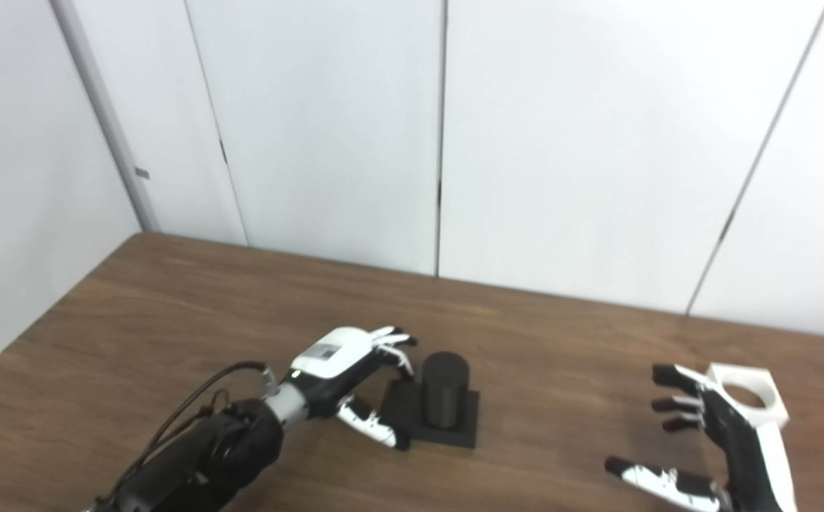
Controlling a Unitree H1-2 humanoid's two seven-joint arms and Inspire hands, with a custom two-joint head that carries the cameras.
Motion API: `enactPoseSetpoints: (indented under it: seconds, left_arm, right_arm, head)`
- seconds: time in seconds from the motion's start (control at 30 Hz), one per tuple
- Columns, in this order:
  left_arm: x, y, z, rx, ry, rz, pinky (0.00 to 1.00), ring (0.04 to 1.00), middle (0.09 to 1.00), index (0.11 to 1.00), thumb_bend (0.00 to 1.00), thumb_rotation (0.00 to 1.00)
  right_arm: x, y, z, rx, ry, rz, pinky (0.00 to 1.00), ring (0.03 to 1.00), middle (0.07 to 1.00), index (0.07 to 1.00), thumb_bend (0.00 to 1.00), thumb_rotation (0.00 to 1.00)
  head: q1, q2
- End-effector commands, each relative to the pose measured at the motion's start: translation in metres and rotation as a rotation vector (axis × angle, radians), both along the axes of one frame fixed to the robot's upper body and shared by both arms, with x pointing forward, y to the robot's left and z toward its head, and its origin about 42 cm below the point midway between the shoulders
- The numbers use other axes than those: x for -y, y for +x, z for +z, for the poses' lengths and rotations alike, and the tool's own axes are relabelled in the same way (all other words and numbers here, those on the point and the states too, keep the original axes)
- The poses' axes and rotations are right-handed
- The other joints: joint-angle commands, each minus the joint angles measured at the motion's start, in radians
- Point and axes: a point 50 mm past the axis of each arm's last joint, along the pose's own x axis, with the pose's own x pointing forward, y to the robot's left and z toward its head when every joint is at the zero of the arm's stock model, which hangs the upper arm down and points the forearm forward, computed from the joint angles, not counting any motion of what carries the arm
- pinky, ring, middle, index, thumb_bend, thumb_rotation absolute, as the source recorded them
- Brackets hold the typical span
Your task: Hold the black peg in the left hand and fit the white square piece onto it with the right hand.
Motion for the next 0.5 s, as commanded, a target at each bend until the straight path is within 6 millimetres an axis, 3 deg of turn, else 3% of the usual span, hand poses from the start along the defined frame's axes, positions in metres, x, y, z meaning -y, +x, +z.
enactPoseSetpoints:
  seconds: [0.0,0.17,0.47]
  left_arm:
    - [0.016,-0.009,-0.016,-0.055,0.081,-0.094,0.91,0.959,0.915,0.487,0.52,0.07]
    - [0.031,-0.011,-0.022,-0.078,0.132,-0.17,0.91,0.971,0.922,0.488,0.52,0.07]
    - [0.037,-0.017,-0.027,-0.083,0.241,-0.247,0.87,0.947,0.891,0.487,0.52,0.07]
  right_arm:
    - [-0.001,0.007,0.018,0.109,-0.012,0.013,0.52,0.621,0.726,0.72,0.56,0.0]
    - [-0.004,0.01,0.015,0.125,0.002,0.015,0.52,0.615,0.725,0.72,0.57,0.0]
    - [-0.011,0.012,0.018,0.134,-0.008,0.005,0.52,0.627,0.725,0.719,0.56,0.05]
  head:
    - [-0.014,0.007]
    - [-0.061,0.024]
    - [-0.16,0.043]
